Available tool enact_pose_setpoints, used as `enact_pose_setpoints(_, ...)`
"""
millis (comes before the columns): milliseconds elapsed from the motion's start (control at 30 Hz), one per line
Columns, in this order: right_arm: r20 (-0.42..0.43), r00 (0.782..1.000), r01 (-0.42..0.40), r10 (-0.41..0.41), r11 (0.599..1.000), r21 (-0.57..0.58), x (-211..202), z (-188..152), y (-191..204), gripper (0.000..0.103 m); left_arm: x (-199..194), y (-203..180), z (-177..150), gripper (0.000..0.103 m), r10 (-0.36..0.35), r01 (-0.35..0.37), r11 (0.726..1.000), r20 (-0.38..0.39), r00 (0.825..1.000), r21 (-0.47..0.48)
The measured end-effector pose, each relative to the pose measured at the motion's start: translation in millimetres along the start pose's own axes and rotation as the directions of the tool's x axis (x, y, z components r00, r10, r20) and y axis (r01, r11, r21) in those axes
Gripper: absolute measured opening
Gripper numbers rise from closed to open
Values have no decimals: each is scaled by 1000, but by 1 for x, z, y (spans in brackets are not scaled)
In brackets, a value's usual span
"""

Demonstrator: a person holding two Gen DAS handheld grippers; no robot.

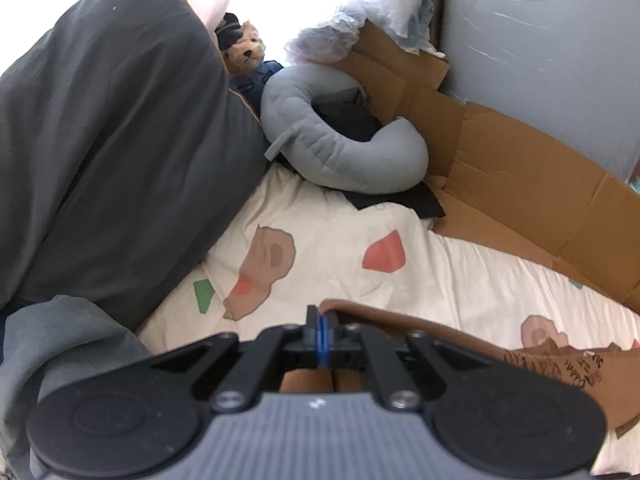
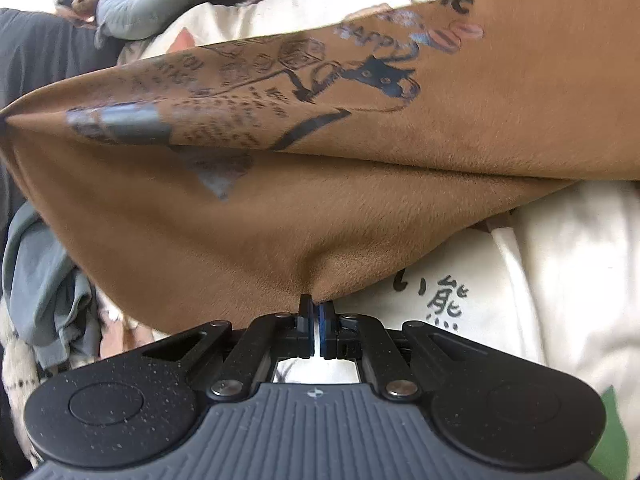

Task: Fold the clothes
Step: 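Lift the brown T-shirt with both grippers and shake it open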

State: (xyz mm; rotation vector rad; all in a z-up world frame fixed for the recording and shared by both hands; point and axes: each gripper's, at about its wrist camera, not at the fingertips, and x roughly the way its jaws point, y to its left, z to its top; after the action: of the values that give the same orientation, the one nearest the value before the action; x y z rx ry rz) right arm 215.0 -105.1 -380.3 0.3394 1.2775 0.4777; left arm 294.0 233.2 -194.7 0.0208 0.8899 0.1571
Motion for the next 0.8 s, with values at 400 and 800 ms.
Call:
enact_pose_setpoints(400,25,999,41,-40,998,-43,-76,-4,-7,0,-42,-3,-27,1,-30,30,999,-29,999,-12)
enact_pose_setpoints(800,77,991,112,-113,994,11,-159,-12,-25,0,-82,-12,-71,1,-95,93,995,-99,991,-24)
